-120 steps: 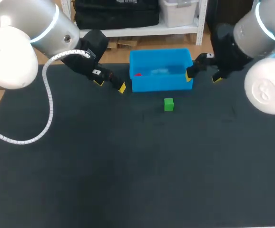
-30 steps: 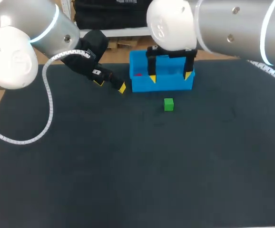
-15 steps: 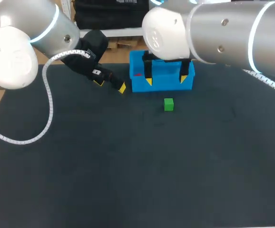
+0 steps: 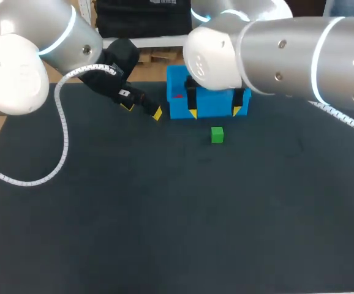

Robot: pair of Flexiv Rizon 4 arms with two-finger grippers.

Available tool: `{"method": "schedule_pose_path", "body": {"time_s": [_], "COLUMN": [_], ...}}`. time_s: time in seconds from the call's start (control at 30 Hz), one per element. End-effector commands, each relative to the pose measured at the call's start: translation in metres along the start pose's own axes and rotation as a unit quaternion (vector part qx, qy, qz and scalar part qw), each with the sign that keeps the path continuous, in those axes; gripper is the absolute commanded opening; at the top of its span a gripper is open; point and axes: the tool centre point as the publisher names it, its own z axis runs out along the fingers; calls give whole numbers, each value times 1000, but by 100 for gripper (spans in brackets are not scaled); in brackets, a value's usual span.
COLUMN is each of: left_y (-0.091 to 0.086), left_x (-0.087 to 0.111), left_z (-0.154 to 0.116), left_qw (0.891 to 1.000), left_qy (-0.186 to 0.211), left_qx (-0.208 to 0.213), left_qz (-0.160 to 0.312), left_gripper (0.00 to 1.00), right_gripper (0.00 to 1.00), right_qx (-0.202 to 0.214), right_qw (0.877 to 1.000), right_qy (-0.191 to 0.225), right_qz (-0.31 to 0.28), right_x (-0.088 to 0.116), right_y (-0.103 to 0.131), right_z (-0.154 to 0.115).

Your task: Use the left arm to pick the red cube and place it into the blue plastic box first, then use the right arm to grasp the green cube and put it into the same blue plastic box after the first action is fully finished.

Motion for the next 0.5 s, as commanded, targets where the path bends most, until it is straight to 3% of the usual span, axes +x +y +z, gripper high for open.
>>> {"method": "schedule_pose_path", "body": {"time_s": [0.03,0.5], "left_y": [0,0], "left_x": [1,1], "left_z": [0,0], "left_qw": [1000,1000], "left_qy": [-2,-2], "left_qx": [1,1], "left_qz": [1,1], "left_gripper": [100,100], "right_gripper": [100,100], "right_qx": [7,20], "right_qw": [1000,1000], "right_qy": [-3,-3], "right_qz": [-1,4], "right_x": [1,5], "right_y": [0,2], "right_z": [6,29]}}
